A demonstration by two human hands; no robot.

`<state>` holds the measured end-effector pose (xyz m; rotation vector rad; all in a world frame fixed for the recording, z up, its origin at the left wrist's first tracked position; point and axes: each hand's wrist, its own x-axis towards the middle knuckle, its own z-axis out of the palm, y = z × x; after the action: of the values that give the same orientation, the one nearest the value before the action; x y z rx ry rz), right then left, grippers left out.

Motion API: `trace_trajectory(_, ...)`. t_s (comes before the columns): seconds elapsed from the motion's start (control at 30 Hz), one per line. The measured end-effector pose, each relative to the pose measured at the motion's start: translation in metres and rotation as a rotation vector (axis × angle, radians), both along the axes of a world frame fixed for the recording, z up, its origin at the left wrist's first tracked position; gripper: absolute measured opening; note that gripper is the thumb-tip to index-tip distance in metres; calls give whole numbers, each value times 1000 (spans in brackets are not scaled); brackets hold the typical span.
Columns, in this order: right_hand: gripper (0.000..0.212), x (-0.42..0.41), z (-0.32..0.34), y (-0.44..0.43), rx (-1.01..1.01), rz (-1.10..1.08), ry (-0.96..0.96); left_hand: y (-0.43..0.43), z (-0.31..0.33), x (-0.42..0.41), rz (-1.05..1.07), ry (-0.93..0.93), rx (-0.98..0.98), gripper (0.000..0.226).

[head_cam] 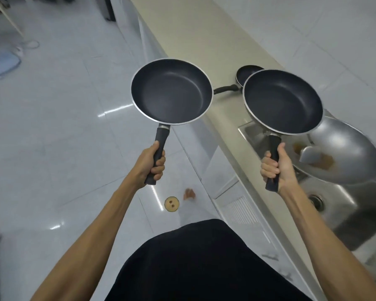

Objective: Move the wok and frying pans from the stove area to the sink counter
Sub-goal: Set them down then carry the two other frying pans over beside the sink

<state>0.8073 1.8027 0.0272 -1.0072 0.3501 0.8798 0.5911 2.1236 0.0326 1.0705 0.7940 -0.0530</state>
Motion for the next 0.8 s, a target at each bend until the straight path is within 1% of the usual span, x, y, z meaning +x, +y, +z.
trace_trajectory(0.13,56,54,-9,69,6,-13,-20,67,-6,51,6,2,23,43)
trace_trajectory(0.3,57,132,-17,147,32,-29,-48,149,-6,146,-19,-1,40,43)
trace_trajectory(0.47,62,212,-11,221,-23,-25,-26,223,-1,244,-46,-10,25,42)
trace_trajectory(0.53,63,234,-8,245,-55,-38,7,246,2,272,-63,12,17,43)
trace_trajectory(0.6,62,255,-7,267,-31,-60,39,269,1,299,-82,6,7,43)
trace_trajectory(0.7,62,280,-11,296,-53,-81,96,303,0,340,-123,15,-2,43)
trace_trajectory(0.8,63,296,-21,322,-49,-116,89,340,-8,379,-174,22,-34,44)
